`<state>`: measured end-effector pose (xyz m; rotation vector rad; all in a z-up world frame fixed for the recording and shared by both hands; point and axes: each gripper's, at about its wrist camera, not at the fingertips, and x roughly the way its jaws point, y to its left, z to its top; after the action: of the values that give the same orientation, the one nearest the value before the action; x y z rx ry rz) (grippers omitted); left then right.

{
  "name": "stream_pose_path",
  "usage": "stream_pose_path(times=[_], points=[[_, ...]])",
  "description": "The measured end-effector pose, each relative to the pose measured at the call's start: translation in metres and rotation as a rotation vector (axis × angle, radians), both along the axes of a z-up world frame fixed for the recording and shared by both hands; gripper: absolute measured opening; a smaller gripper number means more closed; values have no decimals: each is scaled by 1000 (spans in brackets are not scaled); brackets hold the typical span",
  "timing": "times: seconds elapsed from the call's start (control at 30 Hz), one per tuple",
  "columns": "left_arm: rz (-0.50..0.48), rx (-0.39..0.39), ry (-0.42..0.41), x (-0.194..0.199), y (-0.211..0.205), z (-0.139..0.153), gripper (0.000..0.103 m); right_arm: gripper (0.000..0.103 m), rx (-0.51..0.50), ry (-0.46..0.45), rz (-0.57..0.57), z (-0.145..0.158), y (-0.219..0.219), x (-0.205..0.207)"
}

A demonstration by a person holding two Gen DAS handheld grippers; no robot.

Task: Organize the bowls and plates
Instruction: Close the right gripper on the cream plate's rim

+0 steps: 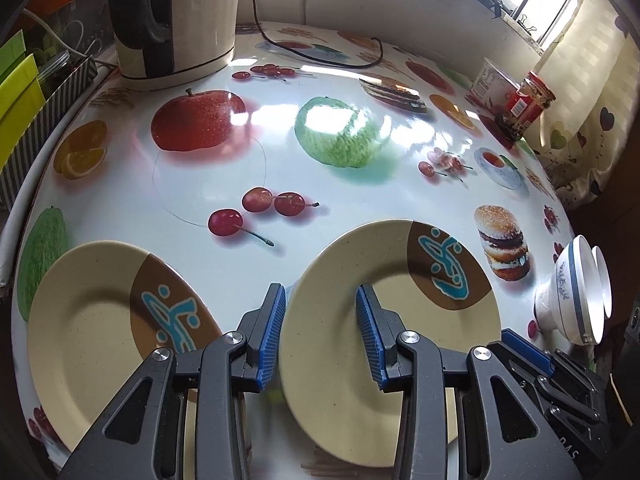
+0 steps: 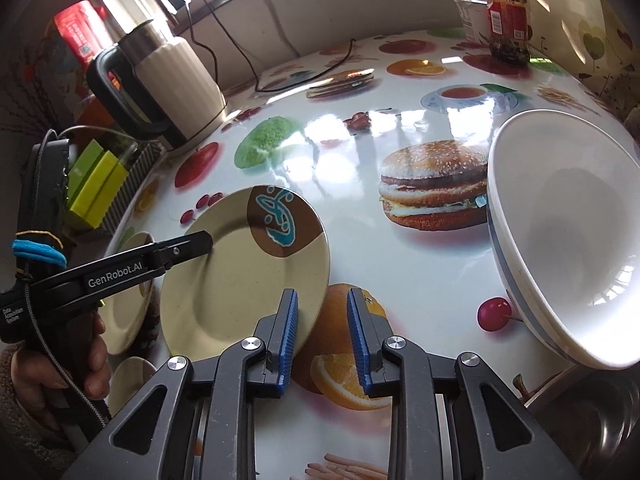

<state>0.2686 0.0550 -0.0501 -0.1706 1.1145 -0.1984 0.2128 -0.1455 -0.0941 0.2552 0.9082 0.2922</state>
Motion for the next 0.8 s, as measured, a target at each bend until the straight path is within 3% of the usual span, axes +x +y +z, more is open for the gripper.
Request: stream_pose_path(times=[0.33, 0.5, 0.8], points=[[9, -10, -1, -3, 2, 0, 34, 25, 5, 0, -4, -2, 0, 1], [2, -27, 6, -7, 1, -1, 31, 25, 87, 50, 0, -8, -5, 4], [11, -37, 7, -15, -1, 0, 29, 18, 95, 42, -29, -6, -8, 3]])
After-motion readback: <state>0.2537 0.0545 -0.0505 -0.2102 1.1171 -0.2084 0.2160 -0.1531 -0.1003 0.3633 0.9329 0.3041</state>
